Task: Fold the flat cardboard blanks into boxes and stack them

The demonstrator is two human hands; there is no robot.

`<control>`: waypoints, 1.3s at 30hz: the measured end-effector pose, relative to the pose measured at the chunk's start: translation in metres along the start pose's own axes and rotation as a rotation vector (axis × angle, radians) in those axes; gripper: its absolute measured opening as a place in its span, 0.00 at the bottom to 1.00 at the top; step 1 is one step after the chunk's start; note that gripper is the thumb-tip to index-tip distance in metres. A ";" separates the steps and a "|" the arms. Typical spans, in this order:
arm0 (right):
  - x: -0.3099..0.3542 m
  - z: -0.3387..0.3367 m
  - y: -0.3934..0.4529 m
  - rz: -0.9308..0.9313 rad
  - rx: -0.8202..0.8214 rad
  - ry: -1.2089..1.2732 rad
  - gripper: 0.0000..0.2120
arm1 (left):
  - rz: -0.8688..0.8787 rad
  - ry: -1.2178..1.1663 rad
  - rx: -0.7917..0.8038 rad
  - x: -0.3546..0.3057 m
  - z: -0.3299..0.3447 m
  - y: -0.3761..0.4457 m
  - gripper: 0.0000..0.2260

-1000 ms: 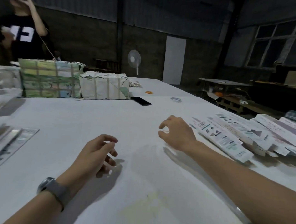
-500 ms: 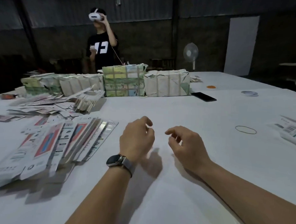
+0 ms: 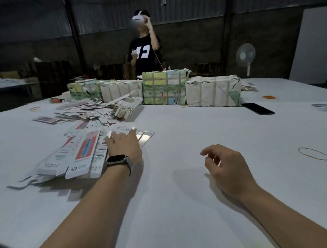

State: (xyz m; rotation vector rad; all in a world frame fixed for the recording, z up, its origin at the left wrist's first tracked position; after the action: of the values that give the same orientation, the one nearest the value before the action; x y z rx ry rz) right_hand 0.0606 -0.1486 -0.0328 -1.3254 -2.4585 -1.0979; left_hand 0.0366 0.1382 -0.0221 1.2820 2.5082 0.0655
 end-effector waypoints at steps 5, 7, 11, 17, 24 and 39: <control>0.001 0.002 0.001 -0.016 0.001 -0.005 0.12 | 0.257 -0.011 -0.100 -0.008 -0.009 0.000 0.16; 0.001 0.003 0.001 -0.014 -0.003 -0.006 0.11 | 0.339 -0.070 -0.129 -0.010 -0.008 -0.005 0.12; 0.002 0.003 0.002 -0.023 -0.002 0.000 0.11 | 0.450 -0.131 -0.112 -0.025 -0.011 -0.012 0.14; 0.001 0.004 0.003 -0.019 -0.004 -0.010 0.11 | 0.614 -0.420 -0.101 -0.072 -0.014 -0.052 0.14; -0.006 0.001 0.007 0.064 -0.068 0.114 0.06 | 0.640 -0.805 -0.269 -0.107 -0.050 -0.084 0.16; 0.021 -0.028 0.014 0.044 -0.104 0.869 0.12 | 0.756 -1.583 0.049 -0.132 -0.063 -0.111 0.12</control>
State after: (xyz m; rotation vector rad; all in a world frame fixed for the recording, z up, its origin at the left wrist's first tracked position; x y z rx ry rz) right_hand 0.0526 -0.1481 0.0038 -0.6758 -1.7323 -1.4101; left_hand 0.0024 -0.0263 0.0513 1.3330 0.6724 -0.5854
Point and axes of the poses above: each hand's wrist, its own y-axis towards the middle knuckle, its own z-axis out of the palm, x = y × z, the point moved 4 cm from there along y, towards the middle knuckle, and after that the axes turned 14 degrees about -y, right-handed, at the moved point
